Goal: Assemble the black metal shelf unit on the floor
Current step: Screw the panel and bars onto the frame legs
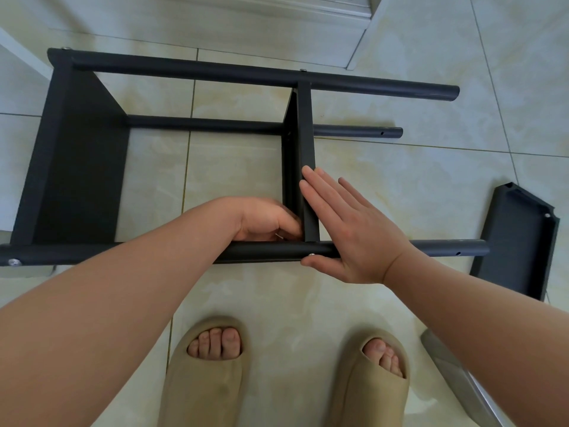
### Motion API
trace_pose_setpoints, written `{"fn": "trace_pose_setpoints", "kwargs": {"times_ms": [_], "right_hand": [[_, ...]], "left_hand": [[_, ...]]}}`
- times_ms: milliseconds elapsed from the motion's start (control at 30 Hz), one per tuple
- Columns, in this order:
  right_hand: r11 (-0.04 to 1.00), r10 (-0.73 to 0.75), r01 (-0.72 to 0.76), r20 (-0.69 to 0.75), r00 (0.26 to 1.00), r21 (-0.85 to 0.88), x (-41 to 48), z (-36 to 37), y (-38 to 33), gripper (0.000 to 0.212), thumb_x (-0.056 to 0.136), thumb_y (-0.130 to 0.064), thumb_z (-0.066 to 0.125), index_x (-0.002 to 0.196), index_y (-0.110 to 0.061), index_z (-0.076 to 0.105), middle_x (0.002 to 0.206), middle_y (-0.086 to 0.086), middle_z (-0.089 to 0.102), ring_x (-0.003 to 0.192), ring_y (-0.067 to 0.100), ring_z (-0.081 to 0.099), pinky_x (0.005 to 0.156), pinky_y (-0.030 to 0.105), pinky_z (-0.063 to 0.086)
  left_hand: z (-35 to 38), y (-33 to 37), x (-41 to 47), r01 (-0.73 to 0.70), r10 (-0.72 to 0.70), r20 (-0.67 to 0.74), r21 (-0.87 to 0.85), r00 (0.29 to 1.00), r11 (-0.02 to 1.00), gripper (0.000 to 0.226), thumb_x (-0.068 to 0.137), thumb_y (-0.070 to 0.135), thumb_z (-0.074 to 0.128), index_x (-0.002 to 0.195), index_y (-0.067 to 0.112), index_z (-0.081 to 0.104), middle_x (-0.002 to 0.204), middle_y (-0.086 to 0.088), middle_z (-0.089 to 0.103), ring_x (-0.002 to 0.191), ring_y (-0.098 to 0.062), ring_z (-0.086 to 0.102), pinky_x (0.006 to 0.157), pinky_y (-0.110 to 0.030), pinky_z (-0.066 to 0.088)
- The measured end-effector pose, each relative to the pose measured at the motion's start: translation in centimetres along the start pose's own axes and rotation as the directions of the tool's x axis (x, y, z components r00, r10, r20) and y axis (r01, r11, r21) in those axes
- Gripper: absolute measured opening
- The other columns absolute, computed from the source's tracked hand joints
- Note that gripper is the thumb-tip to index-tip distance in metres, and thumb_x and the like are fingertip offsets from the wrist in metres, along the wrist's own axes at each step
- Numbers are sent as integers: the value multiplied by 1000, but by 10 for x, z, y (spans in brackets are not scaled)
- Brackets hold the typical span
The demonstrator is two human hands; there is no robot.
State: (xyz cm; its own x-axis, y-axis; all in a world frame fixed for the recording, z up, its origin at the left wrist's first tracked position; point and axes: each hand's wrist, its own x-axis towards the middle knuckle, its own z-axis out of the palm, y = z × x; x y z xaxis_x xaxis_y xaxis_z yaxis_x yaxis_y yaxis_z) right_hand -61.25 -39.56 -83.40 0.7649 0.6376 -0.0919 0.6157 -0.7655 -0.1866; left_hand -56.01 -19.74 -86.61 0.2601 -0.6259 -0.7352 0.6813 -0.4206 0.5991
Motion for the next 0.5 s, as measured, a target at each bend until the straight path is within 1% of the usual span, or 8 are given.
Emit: {"fn": "trace_pose_setpoints", "kwargs": {"times_ms": [67,100,167,267,367,500], "right_hand": [[1000,-1,1,1,1000,-3,0,0,0,99,93,-70,40,159,1,18,169,15,8,157,30,7,123,53,22],[1000,-1,1,1,1000,-4,0,0,0,99,93,-70,40,159,1,18,169,15,8,157,30,7,123,53,22],[1000,-1,1,2,1000,-8,0,0,1,100,93,-70,41,159,1,18,169,15,8,157,30,7,123,53,22],[1000,-1,1,-3,1000,-8,0,1,0,100,93,-71,40,159,1,18,169,15,8,157,30,7,123,53,22],[1000,-2,2,2,1000,-12,0,1,1,100,93,-71,39,159,0,17,169,15,8,157,30,6,124,52,21],[1000,0,1,9,1000,-14,0,0,1,100,93,-72,39,159,0,17,169,14,7,157,29,5,124,51,20]], "left_hand": [[-1,-1,1,-26,26,-22,-4,999,1000,28,92,-5,50,117,-15,59,101,-23,62,92,-29,62,85,-35,53],[-2,-1,1,-35,36,-28,3,999,999,31,92,-6,50,119,-18,56,102,-24,60,93,-31,60,84,-34,53],[-3,-2,2,-51,51,-27,6,998,999,30,91,-8,50,118,-19,56,100,-25,59,91,-31,60,82,-32,53],[-3,-1,1,-61,62,3,-42,998,997,19,92,-10,48,104,-10,63,90,-20,64,79,-24,67,74,-27,58],[-4,-2,2,-72,74,19,-84,997,994,20,92,-12,48,95,-3,65,79,-12,70,72,-18,71,66,-24,57],[-4,-2,1,-88,90,25,-80,996,993,22,92,-12,48,95,-2,67,81,-11,72,74,-18,71,69,-24,57]]}}
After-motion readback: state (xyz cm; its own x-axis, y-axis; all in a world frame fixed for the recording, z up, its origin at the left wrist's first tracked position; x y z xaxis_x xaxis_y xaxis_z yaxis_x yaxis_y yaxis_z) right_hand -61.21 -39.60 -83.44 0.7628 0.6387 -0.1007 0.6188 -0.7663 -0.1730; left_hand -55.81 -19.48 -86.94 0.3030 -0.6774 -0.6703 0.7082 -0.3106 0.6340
